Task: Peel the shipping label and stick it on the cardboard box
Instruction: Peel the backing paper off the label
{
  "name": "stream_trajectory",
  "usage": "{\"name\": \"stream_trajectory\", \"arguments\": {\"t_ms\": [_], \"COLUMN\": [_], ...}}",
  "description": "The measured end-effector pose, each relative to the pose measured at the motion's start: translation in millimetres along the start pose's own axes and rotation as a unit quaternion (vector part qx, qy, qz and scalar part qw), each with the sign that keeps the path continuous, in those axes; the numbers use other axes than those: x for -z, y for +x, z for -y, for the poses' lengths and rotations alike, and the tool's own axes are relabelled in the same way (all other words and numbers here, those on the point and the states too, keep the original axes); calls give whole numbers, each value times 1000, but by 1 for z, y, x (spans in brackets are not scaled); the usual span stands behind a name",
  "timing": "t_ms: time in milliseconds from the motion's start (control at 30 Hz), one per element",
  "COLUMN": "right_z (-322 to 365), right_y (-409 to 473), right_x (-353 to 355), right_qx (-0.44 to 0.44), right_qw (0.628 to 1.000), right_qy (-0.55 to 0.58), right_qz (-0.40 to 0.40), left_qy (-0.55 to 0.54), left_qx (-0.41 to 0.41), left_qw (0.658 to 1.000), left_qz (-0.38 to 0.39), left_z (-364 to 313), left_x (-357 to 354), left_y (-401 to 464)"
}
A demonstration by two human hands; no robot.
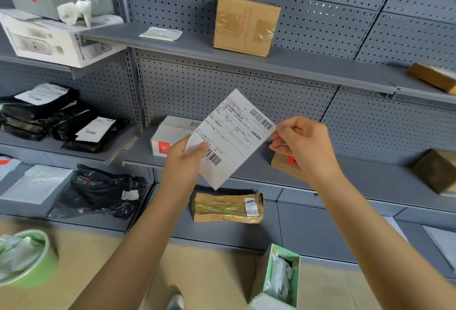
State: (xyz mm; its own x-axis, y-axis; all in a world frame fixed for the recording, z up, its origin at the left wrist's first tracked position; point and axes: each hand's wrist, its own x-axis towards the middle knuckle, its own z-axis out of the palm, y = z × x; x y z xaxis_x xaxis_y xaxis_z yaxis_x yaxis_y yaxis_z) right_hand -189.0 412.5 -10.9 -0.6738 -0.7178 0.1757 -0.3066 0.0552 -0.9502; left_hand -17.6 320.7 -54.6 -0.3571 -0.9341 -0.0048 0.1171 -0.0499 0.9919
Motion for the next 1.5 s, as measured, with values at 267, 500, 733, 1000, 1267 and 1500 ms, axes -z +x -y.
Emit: {"name": "stream_trajectory", "arguments": {"t_ms": [267,500,733,1000,1267,1500], "right_z": [-6,-19,-29,-26,-31,-34], "right_y": [-14,-35,-49,-56,-59,-61], "right_x": [-6,-26,-36,-38,-39,-40], "right_qx": [-20,-31,37,98,112,108], "right_qw": [992,973,983,988,990,989], "right_qy": [102,206,156,88,51,68], "right_qz": [77,103,87,77,63,75], "left_qy": [60,236,190,149,155,129], "left_qx": [0,-159,-188,-182,-174,-136], "left_qw": [998,955,959,966,966,975], "left_qz": [-1,-81,98,110,113,119], "left_z": [10,24,4,2,4,7], "left_x": [3,-1,-20,-19,-17,-15], "left_y": [6,3,-24,-30,-32,-29]}}
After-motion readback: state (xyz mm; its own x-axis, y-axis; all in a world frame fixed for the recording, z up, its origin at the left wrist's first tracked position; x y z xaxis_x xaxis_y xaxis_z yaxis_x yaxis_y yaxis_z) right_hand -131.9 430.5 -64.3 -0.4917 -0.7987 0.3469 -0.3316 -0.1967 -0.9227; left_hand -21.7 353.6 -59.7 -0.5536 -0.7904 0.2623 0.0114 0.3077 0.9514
